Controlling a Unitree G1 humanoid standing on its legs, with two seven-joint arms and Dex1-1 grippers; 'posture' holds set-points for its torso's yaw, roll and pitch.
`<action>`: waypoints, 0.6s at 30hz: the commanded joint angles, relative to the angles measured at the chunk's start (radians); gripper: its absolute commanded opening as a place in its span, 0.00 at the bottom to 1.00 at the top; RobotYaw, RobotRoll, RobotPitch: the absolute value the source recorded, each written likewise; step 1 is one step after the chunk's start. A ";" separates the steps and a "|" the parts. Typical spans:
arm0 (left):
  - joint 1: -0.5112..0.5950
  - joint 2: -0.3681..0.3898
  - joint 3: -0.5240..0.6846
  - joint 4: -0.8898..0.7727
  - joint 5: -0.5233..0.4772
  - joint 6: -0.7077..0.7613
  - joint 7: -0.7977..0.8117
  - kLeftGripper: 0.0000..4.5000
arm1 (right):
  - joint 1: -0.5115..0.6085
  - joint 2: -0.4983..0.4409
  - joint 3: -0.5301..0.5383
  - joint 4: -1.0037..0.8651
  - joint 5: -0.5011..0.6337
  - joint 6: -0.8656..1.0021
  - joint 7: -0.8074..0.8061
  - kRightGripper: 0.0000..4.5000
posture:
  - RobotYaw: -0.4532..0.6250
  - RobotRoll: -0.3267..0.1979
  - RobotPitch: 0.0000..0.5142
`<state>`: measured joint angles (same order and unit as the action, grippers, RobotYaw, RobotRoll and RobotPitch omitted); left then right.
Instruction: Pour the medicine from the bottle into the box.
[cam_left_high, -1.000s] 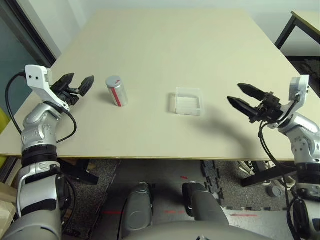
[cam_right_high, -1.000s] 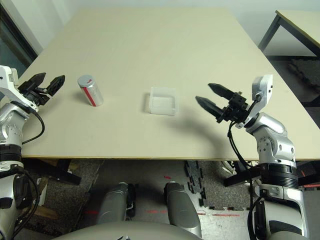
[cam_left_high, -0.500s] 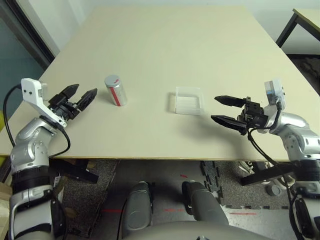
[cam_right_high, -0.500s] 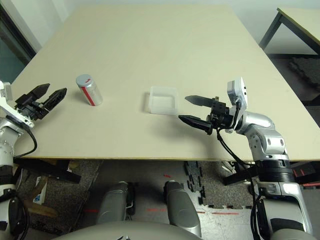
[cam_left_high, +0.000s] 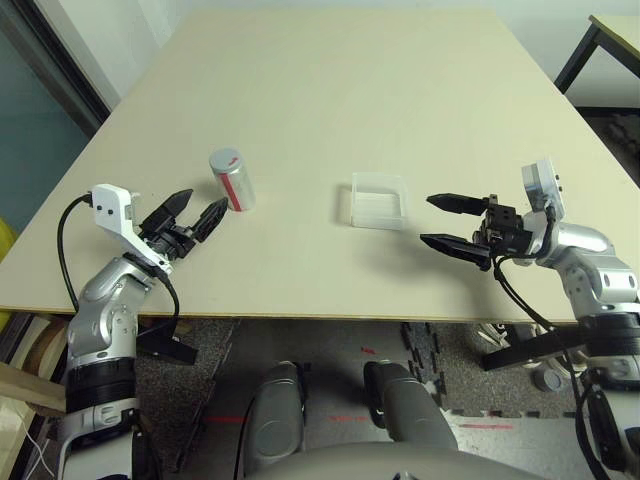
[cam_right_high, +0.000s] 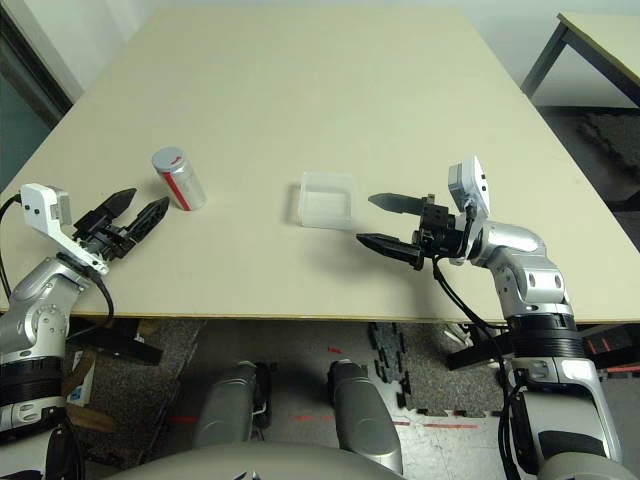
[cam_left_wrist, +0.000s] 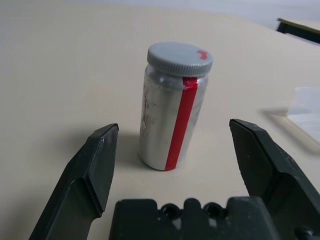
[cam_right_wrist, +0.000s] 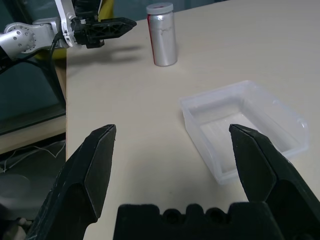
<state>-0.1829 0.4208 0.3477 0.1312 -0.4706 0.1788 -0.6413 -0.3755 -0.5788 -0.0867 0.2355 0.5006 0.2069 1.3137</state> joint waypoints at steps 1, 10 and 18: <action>0.016 -0.051 -0.029 -0.051 0.040 -0.040 0.074 0.99 | 0.006 0.000 0.012 0.006 -0.014 -0.018 0.008 1.00 | 0.36 0.62 0.24; -0.002 -0.129 -0.070 -0.049 0.134 -0.122 0.221 0.99 | -0.001 0.013 0.017 0.026 -0.028 -0.037 0.008 1.00 | 0.36 0.62 0.24; -0.036 -0.159 -0.103 -0.004 0.183 -0.161 0.283 0.99 | -0.008 0.020 0.023 0.037 -0.035 -0.048 0.010 1.00 | 0.36 0.62 0.25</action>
<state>-0.2103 0.2629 0.2531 0.1025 -0.3045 0.0284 -0.3714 -0.3772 -0.5626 -0.0748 0.2636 0.4708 0.1699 1.3188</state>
